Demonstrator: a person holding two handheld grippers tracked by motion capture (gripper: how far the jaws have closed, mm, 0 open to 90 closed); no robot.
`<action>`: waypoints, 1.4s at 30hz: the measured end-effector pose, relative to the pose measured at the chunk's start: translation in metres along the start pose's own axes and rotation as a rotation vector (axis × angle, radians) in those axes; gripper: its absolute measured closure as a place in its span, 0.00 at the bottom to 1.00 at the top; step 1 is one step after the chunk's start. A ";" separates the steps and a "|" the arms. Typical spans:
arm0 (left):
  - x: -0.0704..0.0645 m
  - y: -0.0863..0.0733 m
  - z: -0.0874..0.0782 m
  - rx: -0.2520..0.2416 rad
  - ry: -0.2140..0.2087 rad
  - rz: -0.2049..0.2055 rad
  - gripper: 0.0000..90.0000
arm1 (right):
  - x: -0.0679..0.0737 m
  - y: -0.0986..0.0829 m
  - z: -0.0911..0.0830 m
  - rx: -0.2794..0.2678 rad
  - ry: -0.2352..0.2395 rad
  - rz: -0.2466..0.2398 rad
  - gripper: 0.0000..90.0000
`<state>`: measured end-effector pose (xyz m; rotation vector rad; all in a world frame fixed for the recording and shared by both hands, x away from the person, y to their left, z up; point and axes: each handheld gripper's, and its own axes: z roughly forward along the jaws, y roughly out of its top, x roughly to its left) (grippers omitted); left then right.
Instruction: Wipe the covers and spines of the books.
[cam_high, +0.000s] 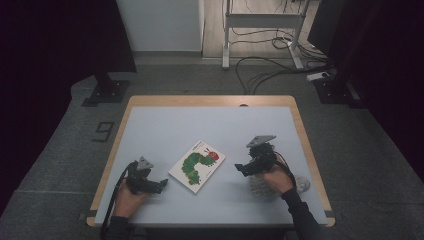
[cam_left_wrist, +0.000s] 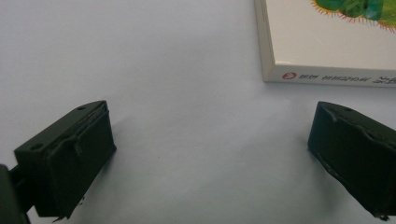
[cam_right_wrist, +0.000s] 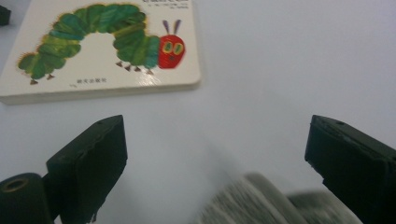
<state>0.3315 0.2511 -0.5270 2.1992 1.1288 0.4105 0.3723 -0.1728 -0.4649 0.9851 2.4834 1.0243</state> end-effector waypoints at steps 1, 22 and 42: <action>0.000 0.000 0.000 0.000 0.000 0.000 0.00 | -0.002 -0.002 -0.003 0.002 -0.007 0.005 0.05; 0.000 0.000 0.000 -0.001 0.001 -0.002 0.00 | -0.020 -0.067 -0.020 0.089 -0.097 0.086 0.00; 0.000 0.000 0.000 -0.002 0.002 -0.002 0.00 | -0.025 -0.091 -0.020 0.088 -0.024 0.128 0.67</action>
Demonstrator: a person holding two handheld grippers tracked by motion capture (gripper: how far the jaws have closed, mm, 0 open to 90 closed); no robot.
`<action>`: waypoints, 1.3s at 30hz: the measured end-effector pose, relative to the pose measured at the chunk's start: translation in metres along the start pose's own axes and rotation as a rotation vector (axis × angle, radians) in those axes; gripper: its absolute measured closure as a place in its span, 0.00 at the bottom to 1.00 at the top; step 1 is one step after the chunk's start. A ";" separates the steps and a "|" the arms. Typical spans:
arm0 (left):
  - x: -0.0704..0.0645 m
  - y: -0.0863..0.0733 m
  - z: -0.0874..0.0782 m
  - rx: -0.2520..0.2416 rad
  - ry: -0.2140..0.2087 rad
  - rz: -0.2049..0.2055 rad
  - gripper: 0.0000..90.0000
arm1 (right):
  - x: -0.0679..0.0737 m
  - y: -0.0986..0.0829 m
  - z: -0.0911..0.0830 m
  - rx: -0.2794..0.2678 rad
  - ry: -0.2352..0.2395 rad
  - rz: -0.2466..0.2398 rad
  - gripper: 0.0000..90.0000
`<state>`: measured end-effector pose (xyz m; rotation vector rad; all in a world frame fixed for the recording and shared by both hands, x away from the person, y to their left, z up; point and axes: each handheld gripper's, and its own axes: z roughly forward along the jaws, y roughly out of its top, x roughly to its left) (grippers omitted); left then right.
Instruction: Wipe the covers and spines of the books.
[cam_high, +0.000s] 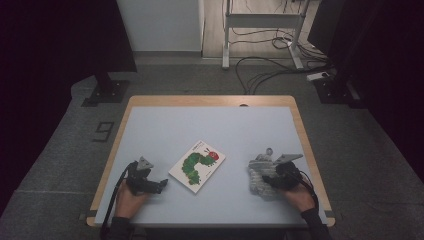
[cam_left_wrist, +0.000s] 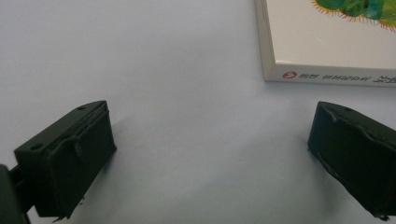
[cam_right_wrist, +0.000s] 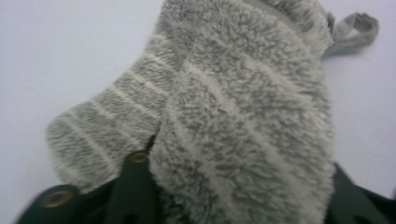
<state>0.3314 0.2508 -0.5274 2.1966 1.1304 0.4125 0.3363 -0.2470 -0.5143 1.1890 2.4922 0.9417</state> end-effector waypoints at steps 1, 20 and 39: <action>0.000 0.000 0.000 0.000 0.000 0.000 0.00 | 0.000 0.000 0.000 -0.003 0.004 -0.002 0.69; 0.000 0.000 0.000 0.000 0.001 0.000 0.00 | 0.005 0.041 -0.019 -0.099 0.030 -0.031 0.70; 0.000 0.000 0.000 0.000 0.002 0.001 0.00 | 0.017 0.092 0.001 -0.141 0.065 -0.080 0.69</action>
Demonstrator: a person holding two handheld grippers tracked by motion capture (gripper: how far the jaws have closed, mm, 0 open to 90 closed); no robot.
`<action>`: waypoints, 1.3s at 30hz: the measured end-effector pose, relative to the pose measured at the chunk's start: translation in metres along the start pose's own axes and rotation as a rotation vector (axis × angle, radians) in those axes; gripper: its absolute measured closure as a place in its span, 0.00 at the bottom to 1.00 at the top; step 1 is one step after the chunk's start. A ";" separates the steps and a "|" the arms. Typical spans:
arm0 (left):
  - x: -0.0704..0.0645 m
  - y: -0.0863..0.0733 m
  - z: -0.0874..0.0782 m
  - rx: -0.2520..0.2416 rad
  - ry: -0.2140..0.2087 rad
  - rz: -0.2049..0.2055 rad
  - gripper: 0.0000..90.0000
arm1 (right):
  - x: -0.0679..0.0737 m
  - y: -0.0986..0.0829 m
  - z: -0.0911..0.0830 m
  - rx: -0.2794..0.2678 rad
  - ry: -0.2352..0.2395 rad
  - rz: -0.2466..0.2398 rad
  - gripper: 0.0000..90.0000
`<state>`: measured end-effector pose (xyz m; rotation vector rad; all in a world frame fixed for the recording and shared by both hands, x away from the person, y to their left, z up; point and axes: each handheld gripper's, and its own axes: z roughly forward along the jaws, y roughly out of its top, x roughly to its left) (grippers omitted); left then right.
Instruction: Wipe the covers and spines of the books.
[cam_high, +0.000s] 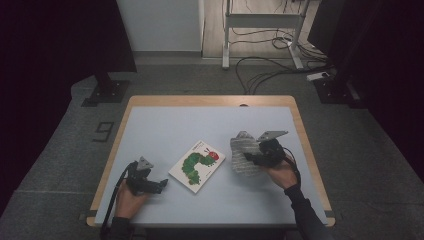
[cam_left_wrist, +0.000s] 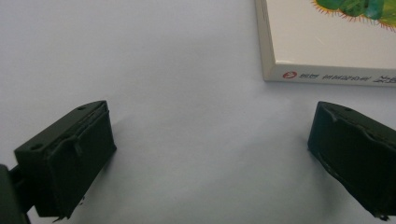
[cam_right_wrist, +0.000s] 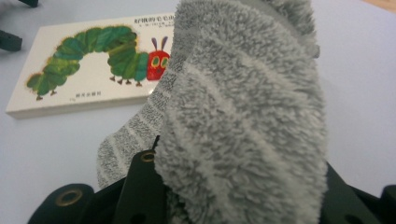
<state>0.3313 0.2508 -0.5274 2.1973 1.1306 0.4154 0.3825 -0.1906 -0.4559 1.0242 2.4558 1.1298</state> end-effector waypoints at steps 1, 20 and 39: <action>0.000 0.000 0.000 0.000 0.000 0.000 0.00 | 0.002 0.005 0.004 0.000 0.004 -0.010 0.69; 0.000 0.000 0.000 0.000 0.000 0.001 0.00 | 0.018 0.039 0.055 0.020 0.040 -0.064 0.69; 0.000 0.000 0.000 -0.001 0.001 0.000 0.00 | 0.027 0.026 0.107 0.071 0.055 -0.097 0.70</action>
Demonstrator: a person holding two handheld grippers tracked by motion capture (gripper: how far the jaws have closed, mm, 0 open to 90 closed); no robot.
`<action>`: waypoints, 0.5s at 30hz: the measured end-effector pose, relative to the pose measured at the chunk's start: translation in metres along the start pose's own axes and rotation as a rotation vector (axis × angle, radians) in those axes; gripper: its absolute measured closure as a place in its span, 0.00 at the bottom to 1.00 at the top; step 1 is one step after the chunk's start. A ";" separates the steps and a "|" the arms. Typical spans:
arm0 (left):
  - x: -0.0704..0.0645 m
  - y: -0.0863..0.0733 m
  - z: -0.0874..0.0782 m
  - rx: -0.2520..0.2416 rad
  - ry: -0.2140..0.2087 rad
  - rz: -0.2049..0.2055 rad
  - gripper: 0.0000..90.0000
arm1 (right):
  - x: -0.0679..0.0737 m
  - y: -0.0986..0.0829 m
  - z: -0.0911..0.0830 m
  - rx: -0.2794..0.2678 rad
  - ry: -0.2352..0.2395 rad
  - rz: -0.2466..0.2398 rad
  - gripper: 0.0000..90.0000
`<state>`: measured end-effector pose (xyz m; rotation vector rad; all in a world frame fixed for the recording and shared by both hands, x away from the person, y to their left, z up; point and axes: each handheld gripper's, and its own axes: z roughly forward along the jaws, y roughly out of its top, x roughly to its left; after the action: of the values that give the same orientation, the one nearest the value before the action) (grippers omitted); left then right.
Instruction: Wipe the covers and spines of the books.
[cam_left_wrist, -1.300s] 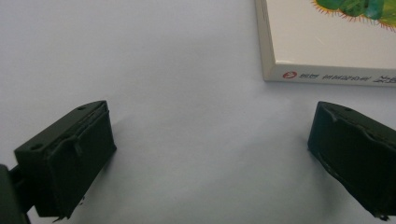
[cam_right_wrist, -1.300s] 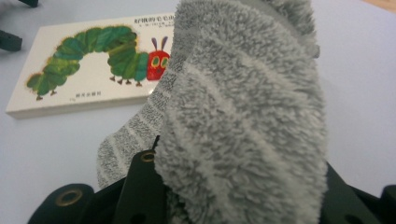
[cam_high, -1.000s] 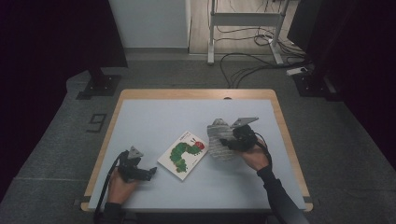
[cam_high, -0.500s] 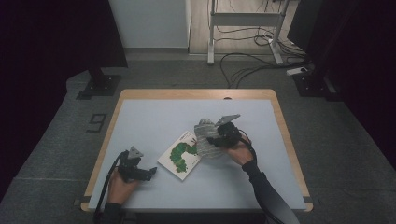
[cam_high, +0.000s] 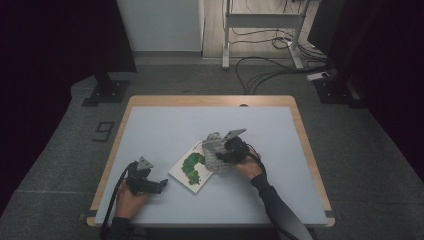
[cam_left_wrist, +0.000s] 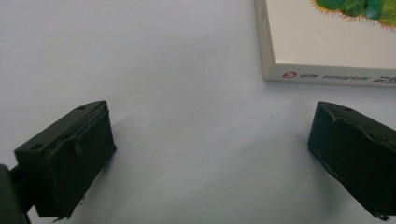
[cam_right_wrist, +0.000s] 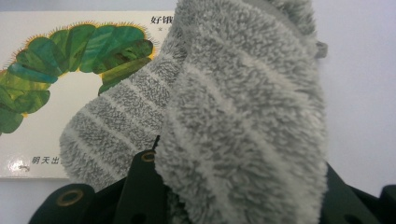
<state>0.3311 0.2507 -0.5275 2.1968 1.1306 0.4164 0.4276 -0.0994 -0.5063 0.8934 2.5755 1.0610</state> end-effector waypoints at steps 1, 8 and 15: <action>0.000 0.000 0.000 0.000 0.001 0.000 0.00 | 0.001 -0.001 0.001 0.001 0.009 -0.002 0.70; 0.000 0.000 0.000 0.000 0.000 0.000 0.00 | 0.007 -0.001 0.003 -0.003 0.018 -0.013 0.70; 0.000 0.000 0.000 0.000 0.000 0.000 0.00 | 0.015 0.000 0.004 -0.001 0.039 -0.017 0.70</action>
<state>0.3311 0.2507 -0.5275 2.1966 1.1304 0.4173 0.4172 -0.0884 -0.5085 0.8568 2.6090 1.0850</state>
